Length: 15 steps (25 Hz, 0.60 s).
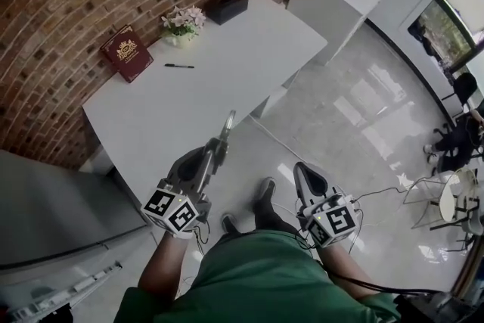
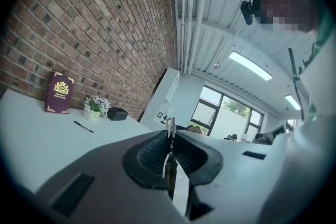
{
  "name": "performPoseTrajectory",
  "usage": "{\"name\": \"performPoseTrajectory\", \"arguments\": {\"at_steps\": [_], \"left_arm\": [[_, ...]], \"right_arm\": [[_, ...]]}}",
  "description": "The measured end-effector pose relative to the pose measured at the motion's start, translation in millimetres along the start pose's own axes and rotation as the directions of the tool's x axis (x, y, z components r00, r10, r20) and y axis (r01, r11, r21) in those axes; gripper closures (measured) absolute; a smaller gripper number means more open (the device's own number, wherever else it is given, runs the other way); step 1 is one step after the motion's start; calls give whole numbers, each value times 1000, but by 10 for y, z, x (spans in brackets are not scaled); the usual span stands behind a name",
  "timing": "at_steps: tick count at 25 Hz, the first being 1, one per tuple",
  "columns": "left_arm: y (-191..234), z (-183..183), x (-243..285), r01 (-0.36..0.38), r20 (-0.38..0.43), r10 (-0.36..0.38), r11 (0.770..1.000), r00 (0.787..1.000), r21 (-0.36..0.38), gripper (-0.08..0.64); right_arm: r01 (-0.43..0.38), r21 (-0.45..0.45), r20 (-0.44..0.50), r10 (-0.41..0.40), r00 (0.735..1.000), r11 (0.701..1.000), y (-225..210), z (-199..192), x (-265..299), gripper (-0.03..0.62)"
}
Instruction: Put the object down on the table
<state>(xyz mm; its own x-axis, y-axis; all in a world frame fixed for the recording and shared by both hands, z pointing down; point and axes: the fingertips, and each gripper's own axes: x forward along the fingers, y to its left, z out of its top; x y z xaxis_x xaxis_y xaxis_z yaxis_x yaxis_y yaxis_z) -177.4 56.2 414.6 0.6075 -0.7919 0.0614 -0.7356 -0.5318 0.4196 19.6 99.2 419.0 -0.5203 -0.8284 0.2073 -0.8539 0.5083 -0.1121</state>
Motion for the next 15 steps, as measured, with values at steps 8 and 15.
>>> {"name": "performPoseTrajectory", "arguments": {"at_steps": [8,15], "left_arm": [[275,71,474,-73,-2,73,997,997,29,534],[490,-25,1074,-194,-20,194,981,981,7,534]], "right_arm": [[-103,31,34,102,994,994,-445,192,658,591],[-200,43,15,199,980,979,-1021,238,1058,591]]}}
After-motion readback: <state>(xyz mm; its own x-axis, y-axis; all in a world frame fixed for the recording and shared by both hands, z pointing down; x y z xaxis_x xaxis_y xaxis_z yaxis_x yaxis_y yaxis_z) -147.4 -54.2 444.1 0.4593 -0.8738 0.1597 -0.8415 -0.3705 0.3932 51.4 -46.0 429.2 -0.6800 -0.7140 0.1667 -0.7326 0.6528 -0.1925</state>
